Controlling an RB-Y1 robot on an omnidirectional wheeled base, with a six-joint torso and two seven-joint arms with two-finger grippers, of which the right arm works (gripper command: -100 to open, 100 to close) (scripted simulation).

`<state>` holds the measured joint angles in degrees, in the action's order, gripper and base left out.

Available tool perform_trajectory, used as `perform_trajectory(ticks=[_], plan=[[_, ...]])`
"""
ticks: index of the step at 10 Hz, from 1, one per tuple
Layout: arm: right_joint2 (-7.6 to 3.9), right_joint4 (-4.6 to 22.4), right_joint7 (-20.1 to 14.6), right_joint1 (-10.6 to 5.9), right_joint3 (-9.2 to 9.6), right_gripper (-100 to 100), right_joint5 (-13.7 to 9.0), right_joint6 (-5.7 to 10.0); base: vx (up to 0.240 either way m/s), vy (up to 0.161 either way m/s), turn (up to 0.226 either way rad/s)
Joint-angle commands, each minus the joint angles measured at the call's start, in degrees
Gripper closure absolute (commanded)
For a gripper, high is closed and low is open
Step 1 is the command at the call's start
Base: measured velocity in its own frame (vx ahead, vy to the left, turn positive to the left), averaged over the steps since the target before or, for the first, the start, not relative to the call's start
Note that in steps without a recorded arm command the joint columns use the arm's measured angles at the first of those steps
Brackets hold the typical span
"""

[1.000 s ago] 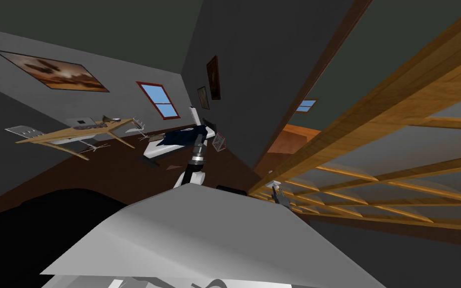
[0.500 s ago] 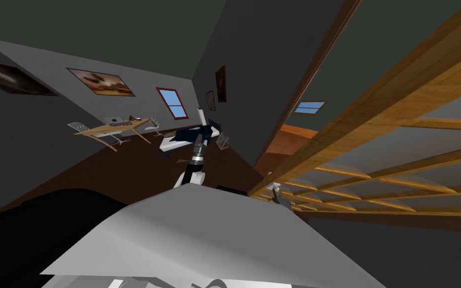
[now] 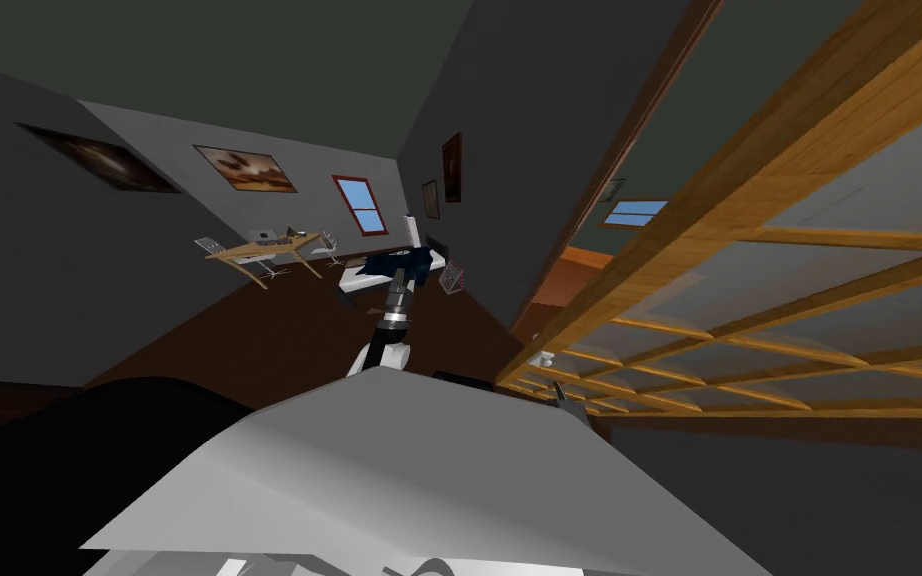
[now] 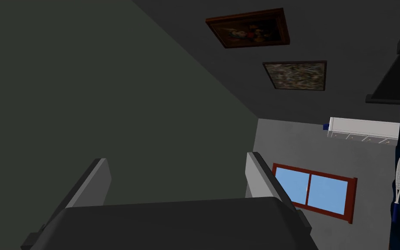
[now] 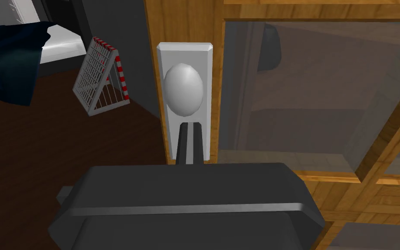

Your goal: Pull the door open

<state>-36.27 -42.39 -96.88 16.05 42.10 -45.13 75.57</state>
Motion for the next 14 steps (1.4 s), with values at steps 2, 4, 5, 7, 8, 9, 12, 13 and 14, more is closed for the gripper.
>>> perform_trajectory(ticks=[2,4,5,7,8,9,12,13,14], plan=[[0.33,0.7,0.0,0.91,-0.56,-100,-1.0,0.91,-0.142,0.098,-0.178],[0.87,0.6,0.4,-0.14,-1.21,-100,-0.9,-0.29,0.042,0.032,0.021],[0.98,0.6,0.5,-0.36,-1.39,-100,-0.9,-0.54,0.261,-0.002,0.058],[1.59,0.6,0.9,-1.53,-2.33,-100,-1.1,-1.85,0.281,0.0,0.063],[1.35,0.5,0.8,-1.15,-2.06,-100,-1.1,-1.49,0.139,0.01,0.017],[1.35,0.5,0.8,-1.15,-2.06,100,-1.1,-1.49,-0.015,-0.008,-0.029],[1.35,0.5,0.8,-1.15,-2.06,100,-1.1,-1.49,-0.039,-0.004,0.01],[1.35,0.5,0.8,-1.15,-2.06,100,-1.1,-1.49,-0.015,0.001,-0.007],[1.35,0.5,0.8,-1.15,-2.06,100,-1.1,-1.49,0.0,0.0,0.0]])
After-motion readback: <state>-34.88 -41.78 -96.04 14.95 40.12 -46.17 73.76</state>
